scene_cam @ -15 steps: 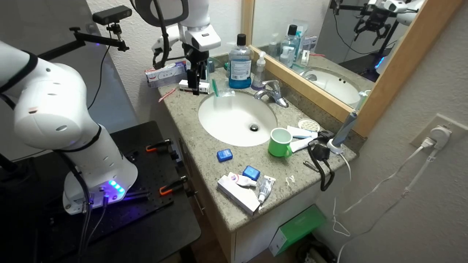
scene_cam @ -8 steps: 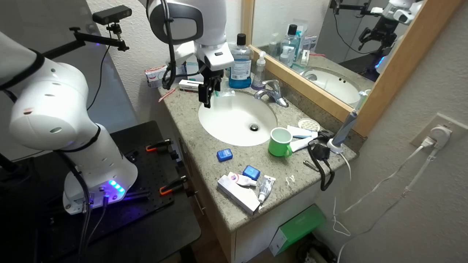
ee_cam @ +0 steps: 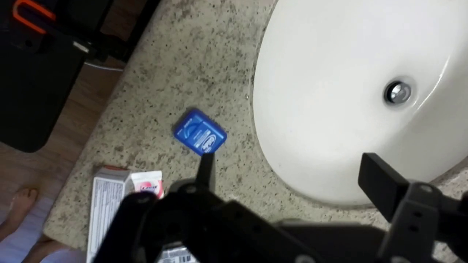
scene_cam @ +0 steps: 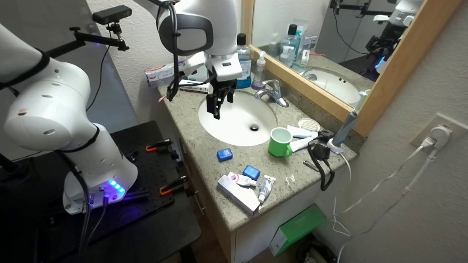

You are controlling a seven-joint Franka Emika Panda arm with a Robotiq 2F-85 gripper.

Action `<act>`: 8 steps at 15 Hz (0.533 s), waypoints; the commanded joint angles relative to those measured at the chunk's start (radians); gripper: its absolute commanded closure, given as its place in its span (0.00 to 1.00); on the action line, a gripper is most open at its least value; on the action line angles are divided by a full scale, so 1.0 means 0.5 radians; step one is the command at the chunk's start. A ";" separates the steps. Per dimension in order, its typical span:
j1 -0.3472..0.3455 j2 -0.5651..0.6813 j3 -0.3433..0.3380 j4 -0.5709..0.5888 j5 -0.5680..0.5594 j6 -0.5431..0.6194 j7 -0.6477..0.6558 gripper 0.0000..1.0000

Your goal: Put the blue object into the green mug

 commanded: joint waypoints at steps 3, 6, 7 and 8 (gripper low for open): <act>-0.100 0.122 0.047 0.080 -0.350 0.039 0.389 0.00; -0.108 0.176 0.006 0.094 -0.458 0.030 0.495 0.00; -0.106 0.192 -0.013 0.097 -0.467 0.028 0.513 0.00; -0.091 0.196 -0.035 0.101 -0.444 0.008 0.499 0.00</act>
